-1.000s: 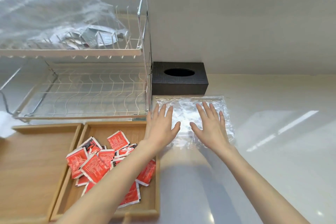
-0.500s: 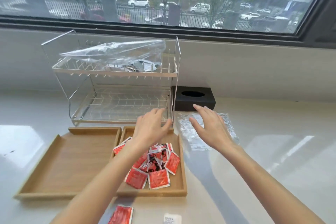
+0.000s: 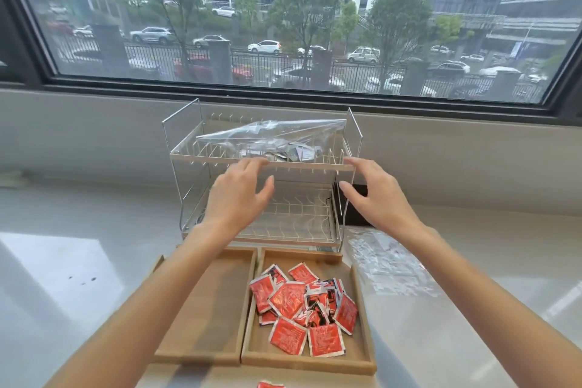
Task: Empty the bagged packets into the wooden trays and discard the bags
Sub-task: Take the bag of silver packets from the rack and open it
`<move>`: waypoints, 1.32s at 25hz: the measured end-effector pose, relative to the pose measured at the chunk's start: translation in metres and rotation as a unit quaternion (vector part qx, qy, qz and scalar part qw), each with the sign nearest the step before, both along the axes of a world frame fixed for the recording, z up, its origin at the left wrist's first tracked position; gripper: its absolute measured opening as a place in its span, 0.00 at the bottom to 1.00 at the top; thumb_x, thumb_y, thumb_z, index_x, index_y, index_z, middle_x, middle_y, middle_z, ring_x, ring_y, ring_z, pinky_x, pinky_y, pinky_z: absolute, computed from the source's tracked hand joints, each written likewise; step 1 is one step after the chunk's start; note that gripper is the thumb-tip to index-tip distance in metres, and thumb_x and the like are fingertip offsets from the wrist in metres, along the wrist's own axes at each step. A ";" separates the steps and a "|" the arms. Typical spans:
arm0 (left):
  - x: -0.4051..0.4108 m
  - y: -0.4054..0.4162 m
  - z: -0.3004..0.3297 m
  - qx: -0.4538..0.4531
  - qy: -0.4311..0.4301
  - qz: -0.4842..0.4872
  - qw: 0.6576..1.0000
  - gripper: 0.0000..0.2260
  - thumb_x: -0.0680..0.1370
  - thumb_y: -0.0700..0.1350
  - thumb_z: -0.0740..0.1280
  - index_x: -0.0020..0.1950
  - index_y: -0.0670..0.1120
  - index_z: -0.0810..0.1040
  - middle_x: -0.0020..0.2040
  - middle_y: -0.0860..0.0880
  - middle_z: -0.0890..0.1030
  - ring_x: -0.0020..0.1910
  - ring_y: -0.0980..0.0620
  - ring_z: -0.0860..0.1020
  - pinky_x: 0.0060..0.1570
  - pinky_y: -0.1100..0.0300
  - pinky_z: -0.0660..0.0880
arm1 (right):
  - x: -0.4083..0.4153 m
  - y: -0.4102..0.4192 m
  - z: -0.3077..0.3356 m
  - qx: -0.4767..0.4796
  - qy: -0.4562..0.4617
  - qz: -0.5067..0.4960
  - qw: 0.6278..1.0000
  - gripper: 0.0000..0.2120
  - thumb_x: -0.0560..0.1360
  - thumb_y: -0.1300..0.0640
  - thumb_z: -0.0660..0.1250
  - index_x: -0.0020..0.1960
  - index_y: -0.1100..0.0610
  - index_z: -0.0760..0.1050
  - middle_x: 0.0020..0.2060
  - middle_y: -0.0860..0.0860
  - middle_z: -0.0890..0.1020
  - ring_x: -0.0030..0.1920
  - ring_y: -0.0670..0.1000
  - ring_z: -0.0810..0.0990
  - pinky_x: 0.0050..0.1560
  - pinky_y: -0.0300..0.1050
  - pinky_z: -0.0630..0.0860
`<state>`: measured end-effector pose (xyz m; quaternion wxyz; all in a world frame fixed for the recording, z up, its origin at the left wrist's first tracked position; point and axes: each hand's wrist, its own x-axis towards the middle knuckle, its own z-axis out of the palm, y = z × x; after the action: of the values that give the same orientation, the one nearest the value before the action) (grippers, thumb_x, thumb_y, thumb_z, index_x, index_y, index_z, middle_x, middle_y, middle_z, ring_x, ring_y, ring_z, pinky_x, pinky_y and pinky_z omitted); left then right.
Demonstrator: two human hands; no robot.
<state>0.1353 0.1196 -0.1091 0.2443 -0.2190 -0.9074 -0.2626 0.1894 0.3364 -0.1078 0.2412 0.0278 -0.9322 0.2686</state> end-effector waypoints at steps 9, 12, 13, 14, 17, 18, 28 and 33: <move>-0.062 -0.036 0.050 -0.164 0.009 0.051 0.985 0.24 0.75 0.50 0.62 0.69 0.44 0.62 0.67 0.42 0.68 0.65 0.42 0.66 0.61 0.47 0.65 | -0.068 -0.018 0.058 0.203 0.036 -0.067 0.976 0.32 0.73 0.56 0.64 0.72 0.54 0.54 0.74 0.55 0.54 0.74 0.56 0.53 0.71 0.55 0.52; -0.079 -0.041 0.049 -0.196 -0.010 0.061 0.979 0.28 0.75 0.52 0.63 0.71 0.47 0.58 0.69 0.43 0.67 0.67 0.42 0.65 0.63 0.46 0.63 | -0.085 -0.015 0.069 0.211 0.018 -0.079 0.974 0.29 0.73 0.57 0.64 0.71 0.53 0.57 0.72 0.54 0.61 0.73 0.55 0.56 0.70 0.55 0.53; -0.084 -0.042 0.048 -0.207 -0.021 0.062 0.976 0.27 0.75 0.52 0.63 0.71 0.47 0.58 0.69 0.44 0.67 0.67 0.42 0.65 0.63 0.46 0.62 | -0.088 -0.013 0.070 0.205 0.003 -0.074 0.976 0.26 0.73 0.58 0.63 0.70 0.54 0.61 0.69 0.54 0.67 0.71 0.55 0.61 0.69 0.54 0.57; -0.089 -0.043 0.047 -0.218 -0.031 0.063 0.973 0.26 0.75 0.51 0.62 0.71 0.47 0.60 0.68 0.44 0.68 0.66 0.42 0.65 0.63 0.47 0.62 | -0.091 -0.011 0.070 0.200 -0.006 -0.069 0.977 0.22 0.74 0.58 0.62 0.67 0.54 0.65 0.65 0.55 0.72 0.67 0.56 0.67 0.66 0.54 0.62; -0.104 -0.049 0.050 -0.223 -0.022 0.069 0.972 0.15 0.78 0.45 0.58 0.64 0.48 0.69 0.63 0.45 0.74 0.62 0.43 0.70 0.60 0.49 0.64 | -0.097 -0.001 0.070 0.156 -0.016 -0.076 0.985 0.12 0.77 0.58 0.58 0.57 0.56 0.75 0.55 0.55 0.81 0.55 0.58 0.77 0.53 0.51 0.73; -0.109 -0.052 0.054 -0.203 -0.019 0.068 0.977 0.13 0.78 0.45 0.57 0.61 0.47 0.73 0.61 0.45 0.76 0.60 0.43 0.73 0.58 0.50 0.65 | -0.099 0.003 0.073 0.142 -0.023 -0.081 0.986 0.10 0.77 0.57 0.58 0.55 0.56 0.76 0.52 0.55 0.82 0.53 0.58 0.78 0.50 0.50 0.73; -0.147 -0.044 0.108 -0.084 0.022 0.074 0.993 0.11 0.78 0.51 0.60 0.53 0.51 0.80 0.53 0.46 0.82 0.52 0.42 0.78 0.47 0.53 0.71 | -0.126 0.026 0.117 0.133 0.021 -0.081 0.988 0.09 0.77 0.57 0.59 0.52 0.57 0.77 0.49 0.57 0.83 0.49 0.59 0.79 0.45 0.49 0.73; -0.177 -0.035 0.152 0.005 -0.002 0.055 0.998 0.11 0.76 0.47 0.63 0.55 0.45 0.80 0.56 0.43 0.82 0.55 0.41 0.77 0.56 0.49 0.73 | -0.157 0.027 0.154 0.085 0.061 -0.092 0.990 0.10 0.78 0.57 0.59 0.53 0.58 0.77 0.50 0.58 0.82 0.48 0.59 0.79 0.44 0.45 0.71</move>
<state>-0.0422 0.0851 0.0425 0.2575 -0.1670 -0.9172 -0.2542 0.0328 0.3636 0.0462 0.3182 -0.0210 -0.9338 0.1625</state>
